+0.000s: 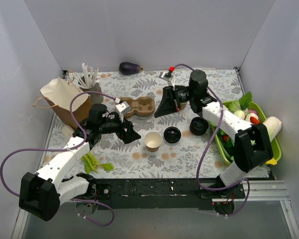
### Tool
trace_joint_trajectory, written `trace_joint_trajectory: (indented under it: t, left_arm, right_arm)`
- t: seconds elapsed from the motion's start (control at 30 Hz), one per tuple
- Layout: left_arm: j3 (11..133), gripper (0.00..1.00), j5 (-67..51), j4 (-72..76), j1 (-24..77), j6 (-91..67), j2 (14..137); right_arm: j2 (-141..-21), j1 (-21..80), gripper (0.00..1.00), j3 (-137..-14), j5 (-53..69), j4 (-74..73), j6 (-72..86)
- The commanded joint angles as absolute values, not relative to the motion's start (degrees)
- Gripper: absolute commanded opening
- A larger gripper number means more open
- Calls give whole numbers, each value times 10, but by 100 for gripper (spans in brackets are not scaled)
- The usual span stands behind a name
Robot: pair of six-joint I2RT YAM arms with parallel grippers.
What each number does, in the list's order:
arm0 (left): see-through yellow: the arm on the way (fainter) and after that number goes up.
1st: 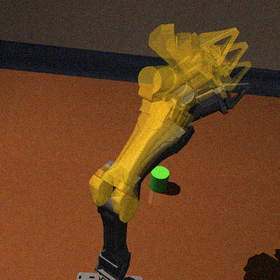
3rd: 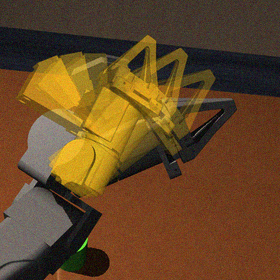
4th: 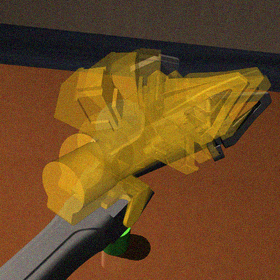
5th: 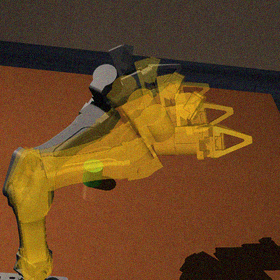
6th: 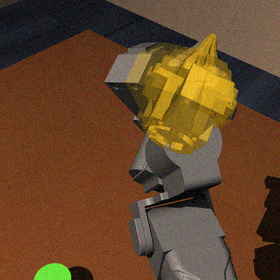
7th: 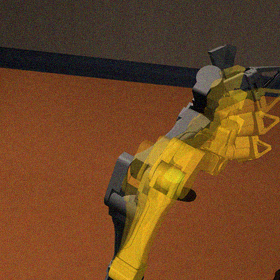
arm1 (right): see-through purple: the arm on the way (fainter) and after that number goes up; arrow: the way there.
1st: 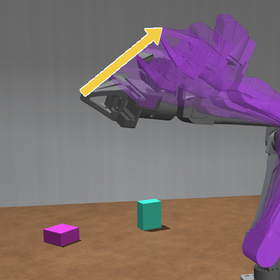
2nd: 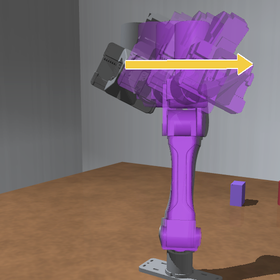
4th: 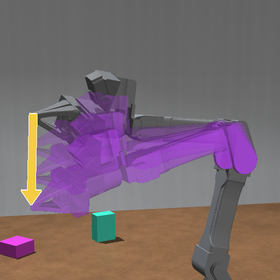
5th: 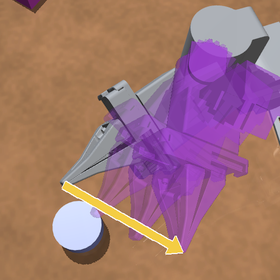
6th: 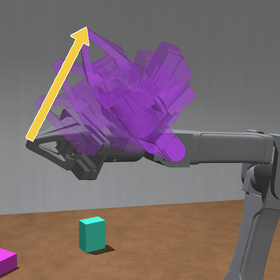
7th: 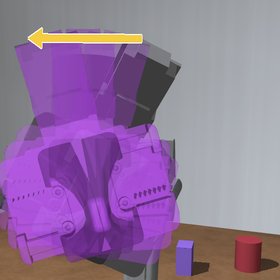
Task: Pack the takeout coffee
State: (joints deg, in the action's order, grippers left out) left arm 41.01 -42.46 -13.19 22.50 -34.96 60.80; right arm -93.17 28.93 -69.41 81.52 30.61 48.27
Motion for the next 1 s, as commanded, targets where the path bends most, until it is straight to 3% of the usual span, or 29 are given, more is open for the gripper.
trace_joint_trajectory:
  t: [0.0, 0.03, 0.1, 0.2, 0.53, 0.67, 0.97]
  left_arm:
    - [431, 82, -406, -132, 228, -352, 588]
    - [431, 82, -403, -133, 228, -352, 586]
    - [432, 82, -382, -133, 228, -352, 585]
    - [439, 82, -362, -133, 229, -351, 589]
    - [441, 82, -362, -126, 229, -344, 599]
    - [435, 82, -359, -127, 229, -344, 599]
    - [426, 82, -352, -131, 229, -350, 592]
  right_arm:
    - [-868, 225, 17, -655, 804, 191, 349]
    - [-858, 205, 29, -715, 717, -69, 113]
    - [-855, 220, 35, -782, 528, -342, -200]
    - [-795, 243, 37, -701, 343, -276, -277]
    - [-746, 276, 45, -542, 305, -408, -674]
    - [-744, 302, 50, -496, 278, -385, -740]
    - [-774, 341, 49, -457, 236, -297, -810]
